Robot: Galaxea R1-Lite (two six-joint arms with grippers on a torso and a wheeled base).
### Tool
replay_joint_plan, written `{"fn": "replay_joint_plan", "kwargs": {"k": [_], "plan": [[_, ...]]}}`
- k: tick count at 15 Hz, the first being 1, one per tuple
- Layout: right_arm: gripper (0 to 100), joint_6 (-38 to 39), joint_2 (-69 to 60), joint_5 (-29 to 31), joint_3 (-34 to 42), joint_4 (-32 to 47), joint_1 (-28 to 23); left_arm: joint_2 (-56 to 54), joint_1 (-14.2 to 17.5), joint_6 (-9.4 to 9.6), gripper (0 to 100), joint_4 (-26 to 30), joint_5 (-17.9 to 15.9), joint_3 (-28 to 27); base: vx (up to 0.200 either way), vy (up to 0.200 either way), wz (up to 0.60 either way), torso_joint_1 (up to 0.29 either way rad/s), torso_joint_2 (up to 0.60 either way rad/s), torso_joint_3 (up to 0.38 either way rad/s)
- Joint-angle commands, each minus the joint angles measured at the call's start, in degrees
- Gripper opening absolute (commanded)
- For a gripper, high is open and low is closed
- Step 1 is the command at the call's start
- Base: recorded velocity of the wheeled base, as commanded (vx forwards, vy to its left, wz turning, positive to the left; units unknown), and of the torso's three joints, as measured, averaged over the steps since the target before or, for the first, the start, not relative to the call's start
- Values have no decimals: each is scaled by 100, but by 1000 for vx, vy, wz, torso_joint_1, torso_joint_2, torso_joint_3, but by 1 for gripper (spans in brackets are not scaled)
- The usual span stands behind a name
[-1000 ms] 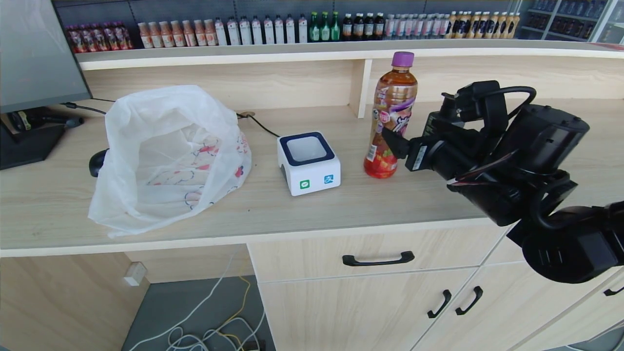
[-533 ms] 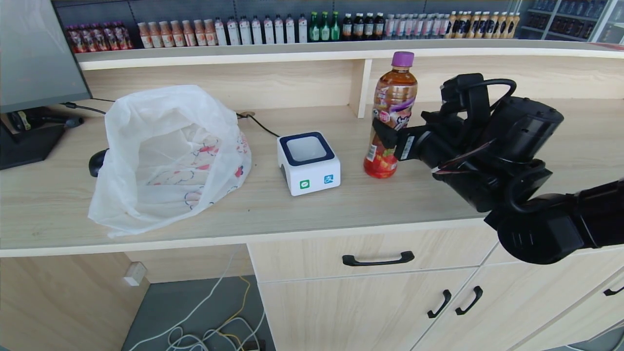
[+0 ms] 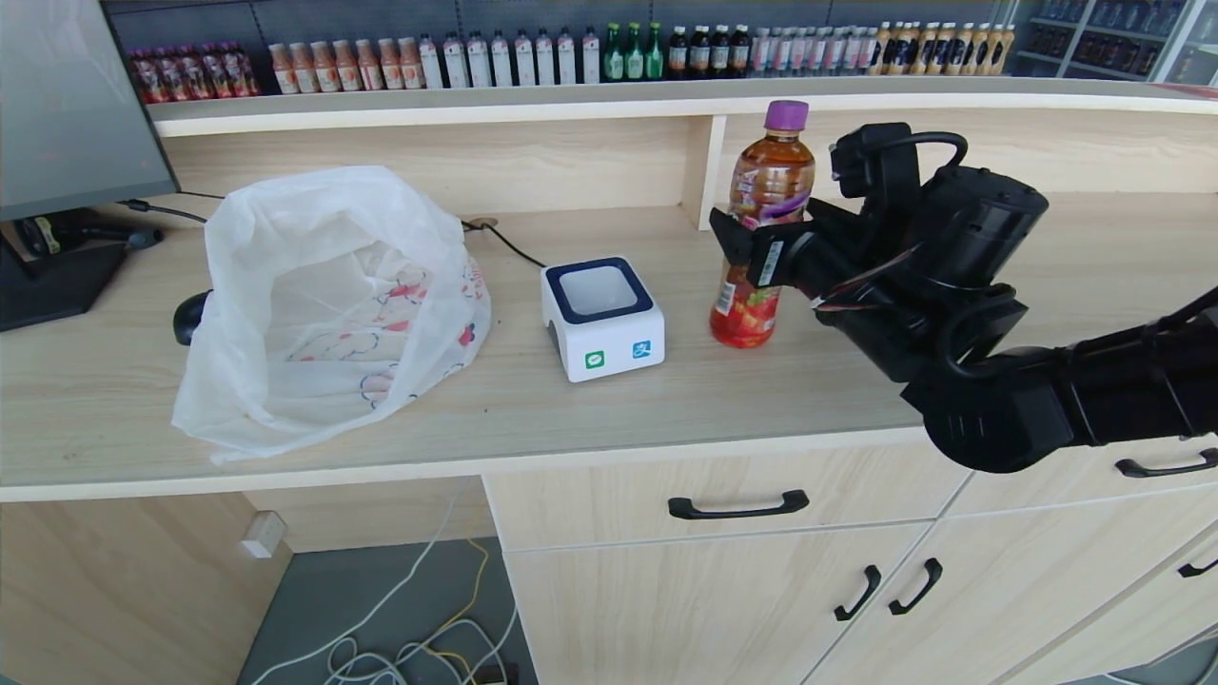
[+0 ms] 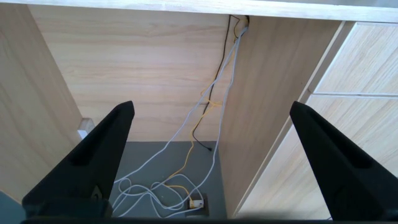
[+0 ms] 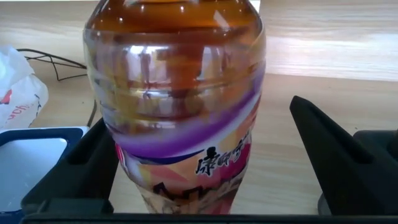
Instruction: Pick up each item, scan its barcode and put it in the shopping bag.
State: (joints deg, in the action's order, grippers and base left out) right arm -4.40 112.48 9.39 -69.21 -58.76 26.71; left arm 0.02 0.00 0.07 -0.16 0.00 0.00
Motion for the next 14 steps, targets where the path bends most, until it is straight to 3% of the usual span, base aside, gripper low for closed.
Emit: {"fn": "replay_joint_plan", "kwargs": {"k": [1,14], "plan": [[100,1,98,2,-84,-4,1,-2,0,1,100,-2,0,0,0,0,0,0,0,0],[100,36,424,-7,-550,-4,1,-2,0,1,100,-2,0,0,0,0,0,0,0,0]]}}
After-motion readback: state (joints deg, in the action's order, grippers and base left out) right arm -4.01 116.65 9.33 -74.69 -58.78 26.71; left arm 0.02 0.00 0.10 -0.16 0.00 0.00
